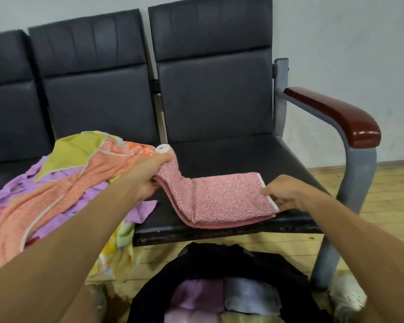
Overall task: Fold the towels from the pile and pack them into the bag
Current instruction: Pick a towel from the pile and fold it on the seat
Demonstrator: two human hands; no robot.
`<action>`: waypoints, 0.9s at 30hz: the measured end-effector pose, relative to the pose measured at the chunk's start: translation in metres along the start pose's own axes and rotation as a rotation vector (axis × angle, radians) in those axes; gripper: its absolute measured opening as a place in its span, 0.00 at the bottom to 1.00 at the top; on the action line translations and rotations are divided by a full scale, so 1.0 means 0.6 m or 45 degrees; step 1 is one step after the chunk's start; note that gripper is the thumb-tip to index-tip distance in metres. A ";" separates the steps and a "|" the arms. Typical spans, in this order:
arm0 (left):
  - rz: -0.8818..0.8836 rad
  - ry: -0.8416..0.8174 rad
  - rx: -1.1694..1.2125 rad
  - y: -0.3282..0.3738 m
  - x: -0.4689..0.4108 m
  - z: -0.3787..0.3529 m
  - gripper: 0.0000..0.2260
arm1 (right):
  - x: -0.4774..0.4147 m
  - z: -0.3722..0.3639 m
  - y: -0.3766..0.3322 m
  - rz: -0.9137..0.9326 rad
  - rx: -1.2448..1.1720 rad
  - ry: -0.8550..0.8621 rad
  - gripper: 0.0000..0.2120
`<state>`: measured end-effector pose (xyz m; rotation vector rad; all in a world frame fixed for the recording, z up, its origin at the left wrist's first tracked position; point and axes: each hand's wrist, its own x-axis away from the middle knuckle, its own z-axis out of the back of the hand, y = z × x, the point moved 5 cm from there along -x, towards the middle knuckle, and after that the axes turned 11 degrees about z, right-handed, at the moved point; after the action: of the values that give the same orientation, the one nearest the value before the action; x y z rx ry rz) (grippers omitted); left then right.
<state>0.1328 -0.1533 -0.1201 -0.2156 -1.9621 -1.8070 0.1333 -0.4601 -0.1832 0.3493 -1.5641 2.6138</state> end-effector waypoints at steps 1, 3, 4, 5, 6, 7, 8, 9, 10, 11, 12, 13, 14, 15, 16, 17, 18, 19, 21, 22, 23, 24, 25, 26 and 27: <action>-0.020 -0.013 -0.049 0.006 0.010 -0.024 0.05 | 0.001 -0.001 0.001 -0.003 -0.008 0.007 0.10; 0.001 -0.069 -0.153 0.011 0.030 -0.072 0.03 | 0.001 -0.002 0.000 -0.006 -0.017 0.016 0.09; 0.023 -0.103 -0.217 0.010 0.038 -0.095 0.03 | 0.000 -0.003 0.000 -0.004 -0.012 0.023 0.09; 0.040 -0.136 -0.289 0.007 0.044 -0.117 0.02 | 0.000 -0.004 0.000 0.002 0.000 0.027 0.09; 0.047 -0.170 -0.356 0.003 0.048 -0.138 0.02 | -0.001 -0.004 0.000 0.004 0.015 0.027 0.10; 0.054 -0.204 -0.411 -0.003 0.052 -0.160 0.02 | 0.000 -0.005 -0.001 0.001 0.024 0.023 0.11; 0.056 -0.236 -0.461 -0.009 0.053 -0.181 0.03 | 0.001 -0.005 -0.001 -0.005 0.022 0.018 0.12; 0.059 -0.264 -0.510 -0.017 0.056 -0.202 0.04 | 0.001 -0.005 -0.001 -0.009 0.011 0.010 0.15; 0.066 -0.281 -0.558 -0.026 0.056 -0.220 0.04 | 0.000 -0.005 0.000 -0.012 0.000 0.007 0.17; 0.077 -0.291 -0.604 -0.036 0.057 -0.237 0.03 | 0.001 -0.005 -0.001 -0.013 0.000 0.000 0.18; 0.080 -0.299 -0.649 -0.047 0.057 -0.252 0.03 | 0.002 -0.004 -0.002 -0.012 0.011 -0.011 0.18; 0.067 -0.311 -0.696 -0.058 0.057 -0.265 0.03 | 0.002 -0.004 -0.002 -0.010 0.023 -0.019 0.17; 0.039 -0.330 -0.746 -0.069 0.055 -0.278 0.03 | 0.001 -0.004 -0.003 -0.011 0.032 -0.019 0.15; 0.015 -0.353 -0.786 -0.081 0.055 -0.289 0.04 | 0.001 -0.004 -0.005 -0.011 0.031 -0.020 0.14; 0.009 -0.386 -0.807 -0.092 0.056 -0.298 0.05 | 0.001 -0.004 -0.005 -0.016 0.025 -0.015 0.12; 0.019 -0.424 -0.815 -0.101 0.060 -0.304 0.06 | 0.002 -0.004 -0.006 -0.022 0.020 -0.011 0.09; 0.032 -0.459 -0.801 -0.107 0.064 -0.306 0.08 | 0.003 -0.004 -0.006 -0.025 0.019 -0.007 0.08; 0.051 -0.480 -0.763 -0.111 0.066 -0.304 0.09 | 0.003 -0.005 -0.006 -0.025 0.022 -0.005 0.09; 0.066 -0.469 -0.643 -0.107 0.068 -0.288 0.08 | 0.002 -0.005 -0.005 -0.031 0.011 0.016 0.11; 0.034 -0.431 -0.596 -0.102 0.064 -0.272 0.06 | -0.001 -0.004 -0.004 -0.033 -0.009 0.036 0.12; -0.048 -0.359 -0.611 -0.095 0.056 -0.250 0.07 | -0.004 -0.002 -0.005 -0.024 -0.028 0.062 0.15; -0.170 -0.261 -0.698 -0.089 0.047 -0.224 0.09 | -0.007 0.000 -0.006 -0.017 -0.034 0.084 0.19; -0.316 -0.159 -0.830 -0.083 0.039 -0.196 0.12 | -0.009 0.002 -0.007 -0.007 -0.033 0.102 0.22; -0.460 -0.081 -0.970 -0.081 0.033 -0.170 0.13 | -0.010 0.003 -0.009 0.003 -0.019 0.117 0.24; -0.577 -0.047 -1.112 -0.084 0.032 -0.146 0.13 | -0.010 0.001 -0.010 0.010 0.003 0.121 0.26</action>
<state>0.1150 -0.2483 -0.1544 -0.0685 -1.1647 -2.8850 0.1401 -0.4576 -0.1789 0.2158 -1.5355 2.5968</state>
